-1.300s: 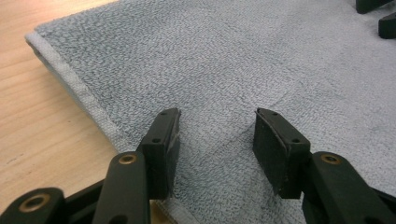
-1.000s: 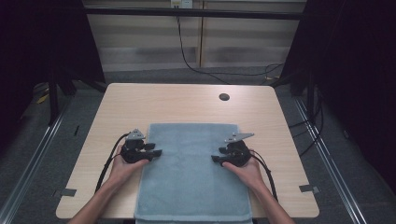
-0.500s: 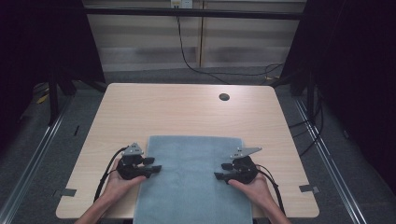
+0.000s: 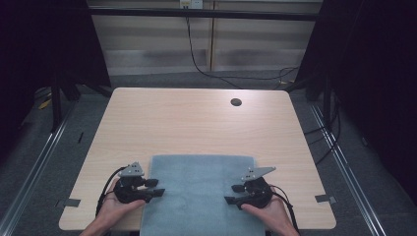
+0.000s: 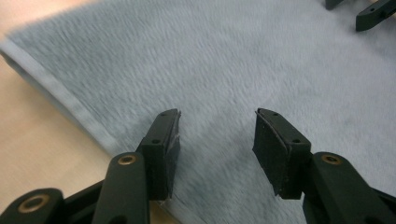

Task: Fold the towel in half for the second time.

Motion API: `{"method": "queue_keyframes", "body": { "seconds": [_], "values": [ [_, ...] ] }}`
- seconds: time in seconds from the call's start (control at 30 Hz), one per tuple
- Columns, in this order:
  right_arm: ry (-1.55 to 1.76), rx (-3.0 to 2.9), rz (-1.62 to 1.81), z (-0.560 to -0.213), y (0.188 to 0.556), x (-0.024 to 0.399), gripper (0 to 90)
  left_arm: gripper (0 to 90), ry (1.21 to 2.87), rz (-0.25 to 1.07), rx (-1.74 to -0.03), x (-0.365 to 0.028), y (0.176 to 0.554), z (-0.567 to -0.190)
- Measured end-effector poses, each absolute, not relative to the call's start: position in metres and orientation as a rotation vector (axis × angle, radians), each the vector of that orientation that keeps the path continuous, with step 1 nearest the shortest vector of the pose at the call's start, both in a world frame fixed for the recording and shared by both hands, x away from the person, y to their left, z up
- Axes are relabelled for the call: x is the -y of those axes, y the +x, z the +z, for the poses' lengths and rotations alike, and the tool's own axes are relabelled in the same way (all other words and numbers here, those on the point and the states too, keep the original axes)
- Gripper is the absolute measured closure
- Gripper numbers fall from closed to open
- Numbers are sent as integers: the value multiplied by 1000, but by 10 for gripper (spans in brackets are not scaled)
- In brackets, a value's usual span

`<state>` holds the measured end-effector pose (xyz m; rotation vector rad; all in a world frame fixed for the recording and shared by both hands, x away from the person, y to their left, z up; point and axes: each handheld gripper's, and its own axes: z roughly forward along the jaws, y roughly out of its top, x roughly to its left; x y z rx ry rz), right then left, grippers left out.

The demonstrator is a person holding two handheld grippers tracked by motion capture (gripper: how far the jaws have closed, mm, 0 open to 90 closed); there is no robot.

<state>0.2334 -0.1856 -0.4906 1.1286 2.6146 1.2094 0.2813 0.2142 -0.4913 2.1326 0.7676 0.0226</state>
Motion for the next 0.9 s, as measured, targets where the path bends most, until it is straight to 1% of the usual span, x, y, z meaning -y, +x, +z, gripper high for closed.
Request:
{"method": "queue_keyframes", "body": {
  "seconds": [0.03, 0.1, 0.2, 0.23, 0.27, 0.3, 0.33, 0.37, 0.43, 0.5, 0.7, 0.8, 0.83, 0.87, 0.9],
  "values": [
    [1147, -2544, 1289, -482, 244, 197, 455, 498, 2108, 39, -783, -215, 293, -487],
    [1164, -2474, 1268, -472, 259, 210, 460, 498, 2080, 73, -795, -215, 307, -481],
    [1207, -2408, 1234, -468, 288, 231, 453, 497, 2045, 102, -825, -217, 333, -475],
    [1207, -2408, 1234, -468, 288, 231, 453, 496, 2045, 102, -825, -217, 333, -475],
    [1246, -2401, 1220, -471, 307, 239, 434, 489, 2034, 80, -853, -217, 350, -475],
    [1270, -2392, 1198, -474, 315, 242, 422, 479, 2038, 78, -875, -217, 358, -477],
    [1294, -2374, 1188, -477, 321, 243, 416, 462, 2015, 105, -891, -217, 363, -480],
    [1294, -2374, 1188, -477, 321, 243, 416, 465, 2015, 105, -891, -217, 363, -480],
    [1307, -2382, 1176, -487, 334, 245, 409, 464, 2054, 120, -918, -216, 372, -490],
    [1324, -2378, 1178, -490, 338, 246, 420, 461, 2062, 105, -919, -216, 375, -494],
    [1337, -2415, 1169, -503, 341, 247, 469, 465, 2111, 100, -901, -209, 375, -504],
    [1319, -2416, 1149, -503, 339, 246, 484, 480, 2127, 116, -899, -207, 373, -503],
    [1318, -2418, 1138, -503, 338, 245, 501, 480, 2139, 134, -885, -206, 373, -503],
    [1303, -2413, 1129, -503, 336, 244, 573, 542, 2144, 134, -858, -206, 371, -504],
    [1308, -2412, 1136, -503, 335, 244, 625, 580, 2139, 130, -848, -206, 369, -504]
  ]
}}
